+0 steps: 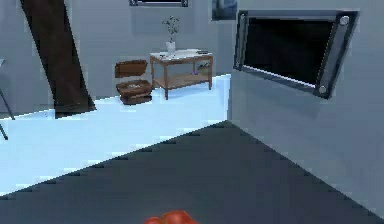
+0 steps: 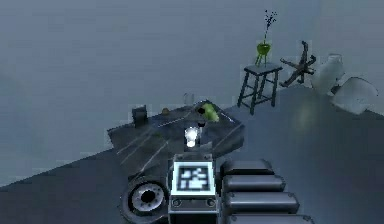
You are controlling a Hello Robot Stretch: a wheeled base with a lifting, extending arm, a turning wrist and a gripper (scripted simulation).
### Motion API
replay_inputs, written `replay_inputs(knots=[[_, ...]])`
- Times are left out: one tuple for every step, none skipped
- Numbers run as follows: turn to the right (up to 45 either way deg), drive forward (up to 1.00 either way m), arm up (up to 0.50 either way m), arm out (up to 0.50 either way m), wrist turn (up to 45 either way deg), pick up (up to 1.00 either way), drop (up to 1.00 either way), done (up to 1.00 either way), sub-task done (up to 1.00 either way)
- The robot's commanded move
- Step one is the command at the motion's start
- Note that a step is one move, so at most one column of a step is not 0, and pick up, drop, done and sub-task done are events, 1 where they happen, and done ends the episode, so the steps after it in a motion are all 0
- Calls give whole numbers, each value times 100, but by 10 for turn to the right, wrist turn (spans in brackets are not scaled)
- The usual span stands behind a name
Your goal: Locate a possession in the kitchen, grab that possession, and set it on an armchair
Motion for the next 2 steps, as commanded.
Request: replay_inputs(knots=[[0, 100, 0, 0, 0, 0, 0, 0, 0], [30, 0, 0, 0, 0, 0, 0, 0, 0]])
